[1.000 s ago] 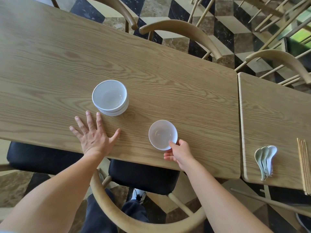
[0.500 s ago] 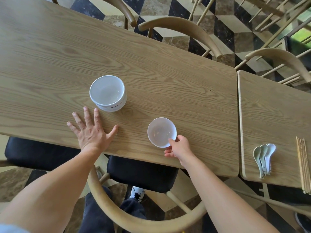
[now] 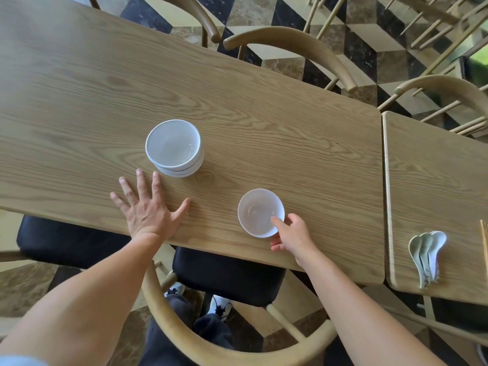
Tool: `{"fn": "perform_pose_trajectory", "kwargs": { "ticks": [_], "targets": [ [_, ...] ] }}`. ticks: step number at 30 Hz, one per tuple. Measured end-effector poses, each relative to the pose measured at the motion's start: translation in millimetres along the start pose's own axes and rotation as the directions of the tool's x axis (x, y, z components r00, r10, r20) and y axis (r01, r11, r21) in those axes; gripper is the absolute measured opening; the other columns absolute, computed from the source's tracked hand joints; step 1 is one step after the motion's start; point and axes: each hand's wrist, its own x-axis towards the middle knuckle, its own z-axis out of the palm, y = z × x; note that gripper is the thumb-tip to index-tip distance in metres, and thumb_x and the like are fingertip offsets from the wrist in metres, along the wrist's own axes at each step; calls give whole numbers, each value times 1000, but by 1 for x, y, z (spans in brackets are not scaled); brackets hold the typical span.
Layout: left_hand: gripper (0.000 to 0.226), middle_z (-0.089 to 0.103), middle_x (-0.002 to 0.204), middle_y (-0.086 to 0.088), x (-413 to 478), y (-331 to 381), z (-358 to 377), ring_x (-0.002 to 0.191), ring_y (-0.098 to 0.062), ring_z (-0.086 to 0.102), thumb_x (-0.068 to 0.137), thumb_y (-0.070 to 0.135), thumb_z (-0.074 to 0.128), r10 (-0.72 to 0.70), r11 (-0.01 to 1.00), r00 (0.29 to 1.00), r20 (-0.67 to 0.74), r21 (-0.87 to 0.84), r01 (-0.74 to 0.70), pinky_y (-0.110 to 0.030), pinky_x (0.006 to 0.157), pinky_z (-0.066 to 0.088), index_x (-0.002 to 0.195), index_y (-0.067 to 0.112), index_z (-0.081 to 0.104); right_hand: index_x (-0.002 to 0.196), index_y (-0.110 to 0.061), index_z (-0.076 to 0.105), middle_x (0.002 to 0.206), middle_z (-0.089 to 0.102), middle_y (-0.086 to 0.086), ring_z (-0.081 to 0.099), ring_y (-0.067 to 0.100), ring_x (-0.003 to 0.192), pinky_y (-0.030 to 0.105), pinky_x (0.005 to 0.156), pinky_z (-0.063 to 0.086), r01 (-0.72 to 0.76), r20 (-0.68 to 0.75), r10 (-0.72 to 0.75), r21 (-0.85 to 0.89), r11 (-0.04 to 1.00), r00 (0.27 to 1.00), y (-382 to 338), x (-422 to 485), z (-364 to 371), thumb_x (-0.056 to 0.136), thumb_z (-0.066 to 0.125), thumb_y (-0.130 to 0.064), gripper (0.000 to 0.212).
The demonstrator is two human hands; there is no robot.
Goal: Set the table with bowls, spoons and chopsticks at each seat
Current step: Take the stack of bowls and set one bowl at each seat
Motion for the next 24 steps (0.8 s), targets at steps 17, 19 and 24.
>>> {"fn": "perform_pose_trajectory", "kwargs": {
  "ticks": [17,19,24],
  "targets": [
    [107,-12,166,-13,5,-7,-6,147,-48,-17,78,88,14,53,997,989,140,55,-61,-68,115,-7,159,21,-6,92,-14,61,85,66,4,60,26,80,30,59,45,-88,-462,-49,-271,959,885,-43,-20,-5,92,53,-36,23],
    [102,-1,165,-14,11,-17,-14,147,-49,-4,80,86,17,115,988,984,139,85,-127,-66,114,5,159,22,2,91,-14,63,85,67,3,62,26,84,33,68,49,-55,-452,-68,-253,966,889,-55,-25,3,92,54,-32,21],
    [100,-2,167,-11,40,-45,-33,151,-42,-5,83,80,31,246,960,952,180,89,-265,-64,118,6,160,21,6,87,-18,64,83,71,0,63,23,83,30,71,47,75,-283,-127,-186,980,951,-96,-31,45,91,54,-34,19]
  ]
}}
